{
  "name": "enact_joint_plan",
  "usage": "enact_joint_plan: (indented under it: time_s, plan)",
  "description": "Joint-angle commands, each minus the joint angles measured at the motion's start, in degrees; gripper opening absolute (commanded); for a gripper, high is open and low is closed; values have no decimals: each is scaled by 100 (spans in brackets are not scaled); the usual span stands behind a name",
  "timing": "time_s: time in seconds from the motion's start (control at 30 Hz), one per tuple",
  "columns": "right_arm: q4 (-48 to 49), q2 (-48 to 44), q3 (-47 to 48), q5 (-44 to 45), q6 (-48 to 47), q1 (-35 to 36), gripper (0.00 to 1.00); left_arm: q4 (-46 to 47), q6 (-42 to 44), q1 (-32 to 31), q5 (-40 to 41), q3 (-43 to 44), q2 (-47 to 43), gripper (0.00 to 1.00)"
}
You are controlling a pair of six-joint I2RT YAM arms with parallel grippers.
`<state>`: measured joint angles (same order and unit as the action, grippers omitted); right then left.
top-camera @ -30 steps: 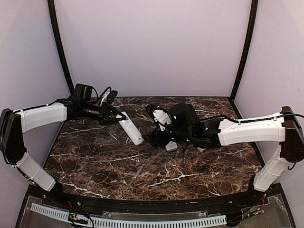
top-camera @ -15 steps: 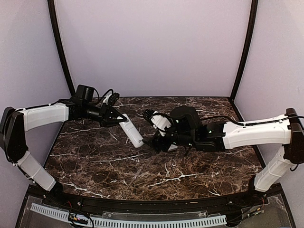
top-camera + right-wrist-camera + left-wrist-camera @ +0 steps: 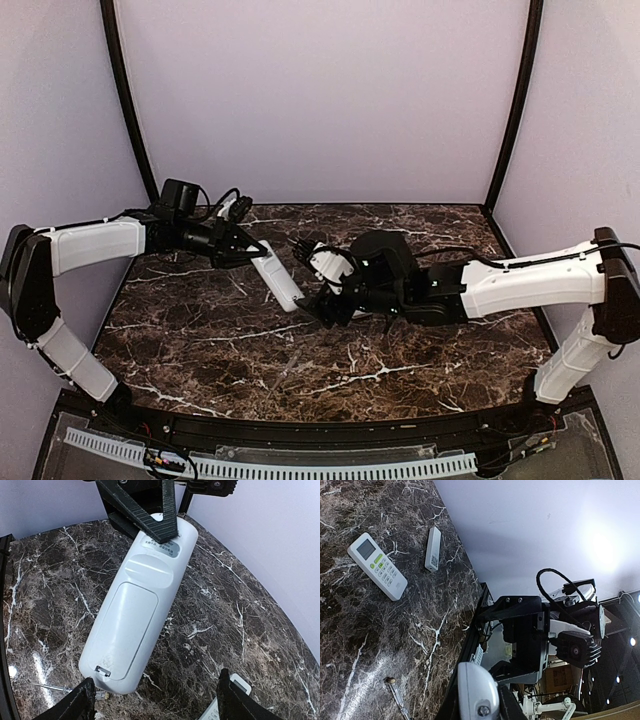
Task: Unload the batteries from the remote control
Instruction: Remove the battery cover from the remote control.
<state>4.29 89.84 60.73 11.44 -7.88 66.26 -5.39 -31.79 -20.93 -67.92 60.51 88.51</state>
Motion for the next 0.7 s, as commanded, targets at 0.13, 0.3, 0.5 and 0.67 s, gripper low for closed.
enact_joint_plan:
  time_s: [0.13,0.3,0.5,0.67]
  plan:
    - [318,238,184,58,-98,83,78,110,-3,-56,-186,78,-18,0]
    - [393,250,216,133,-130,83,75,113,6,-69,-192,77,-11,0]
    - [421,169,200,193,-137,80,68,85,21,-78,-181,84,-7,0]
    - [411,162,183,187,-111,84,63,74,32,-78,-171,88,-9,0]
